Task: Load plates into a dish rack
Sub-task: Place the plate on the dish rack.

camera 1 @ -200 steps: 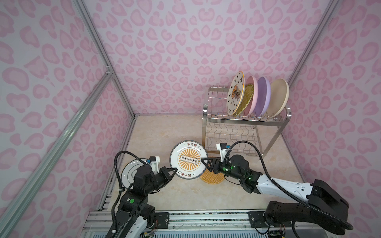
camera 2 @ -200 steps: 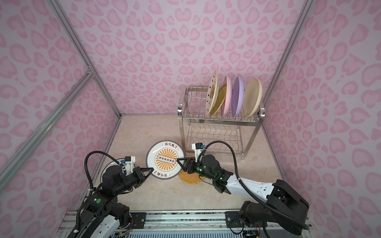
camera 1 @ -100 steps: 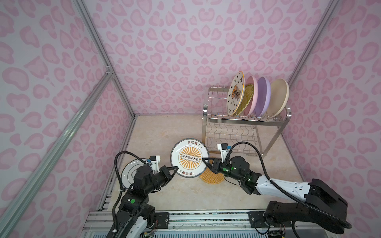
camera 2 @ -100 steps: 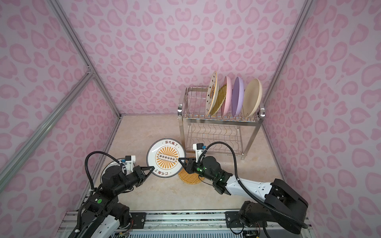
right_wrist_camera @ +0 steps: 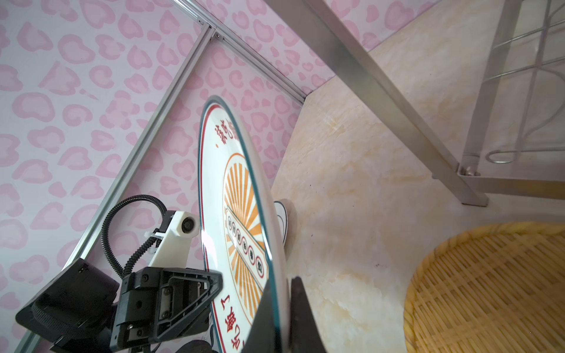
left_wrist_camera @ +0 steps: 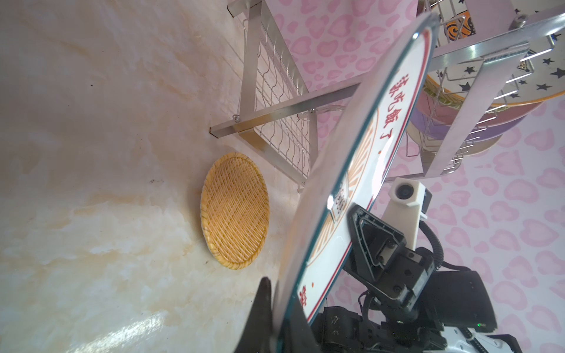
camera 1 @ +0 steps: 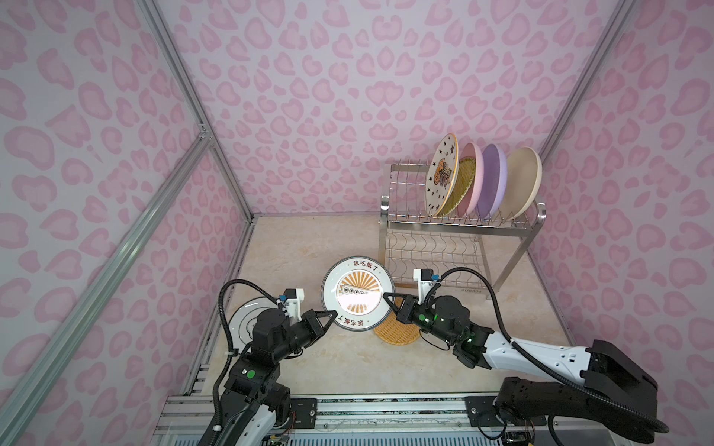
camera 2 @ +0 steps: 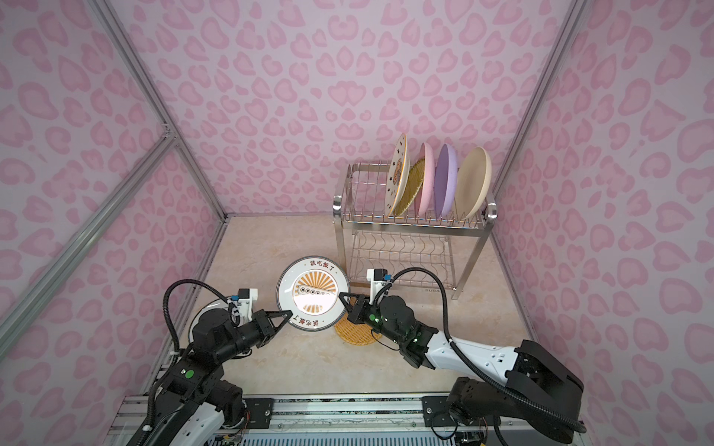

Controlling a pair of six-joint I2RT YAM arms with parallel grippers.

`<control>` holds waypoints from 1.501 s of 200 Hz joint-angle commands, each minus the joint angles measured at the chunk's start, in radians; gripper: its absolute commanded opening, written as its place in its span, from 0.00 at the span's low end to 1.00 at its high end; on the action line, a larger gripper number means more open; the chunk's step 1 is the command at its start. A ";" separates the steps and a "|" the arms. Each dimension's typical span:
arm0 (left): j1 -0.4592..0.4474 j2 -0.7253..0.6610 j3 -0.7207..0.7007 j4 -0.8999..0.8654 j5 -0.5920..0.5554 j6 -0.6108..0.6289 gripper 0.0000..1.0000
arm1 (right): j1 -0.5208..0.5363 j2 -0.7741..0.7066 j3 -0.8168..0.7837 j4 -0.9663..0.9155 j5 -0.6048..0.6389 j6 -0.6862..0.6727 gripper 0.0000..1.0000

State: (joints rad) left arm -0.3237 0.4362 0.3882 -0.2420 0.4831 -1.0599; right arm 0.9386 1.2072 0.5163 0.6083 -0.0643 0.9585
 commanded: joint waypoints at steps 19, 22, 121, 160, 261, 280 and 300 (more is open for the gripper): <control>0.001 0.019 0.062 0.012 -0.042 0.034 0.11 | 0.072 -0.097 0.092 -0.225 0.223 -0.180 0.00; 0.002 0.021 0.069 0.009 -0.044 0.039 0.12 | 0.076 -0.103 0.102 -0.246 0.240 -0.186 0.00; 0.001 -0.007 0.219 -0.140 -0.161 0.182 0.22 | 0.115 -0.171 0.392 -0.610 0.438 -0.307 0.00; 0.002 -0.008 0.238 -0.138 -0.179 0.209 0.55 | 0.140 -0.115 0.571 -0.651 0.444 -0.417 0.00; 0.001 -0.089 0.386 -0.008 -0.068 0.461 0.97 | 0.130 0.071 1.077 -0.771 0.620 -0.674 0.00; 0.002 -0.103 0.380 0.067 -0.041 0.515 0.97 | 0.108 0.107 1.151 -0.799 0.698 -0.712 0.00; 0.001 -0.114 0.347 0.157 -0.025 0.549 0.97 | 0.077 0.145 1.227 -0.836 0.777 -0.746 0.00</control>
State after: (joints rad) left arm -0.3225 0.3347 0.7586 -0.2432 0.4137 -0.5961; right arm 1.0393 1.3170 1.6787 -0.1993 0.5755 0.2825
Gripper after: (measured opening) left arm 0.970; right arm 0.056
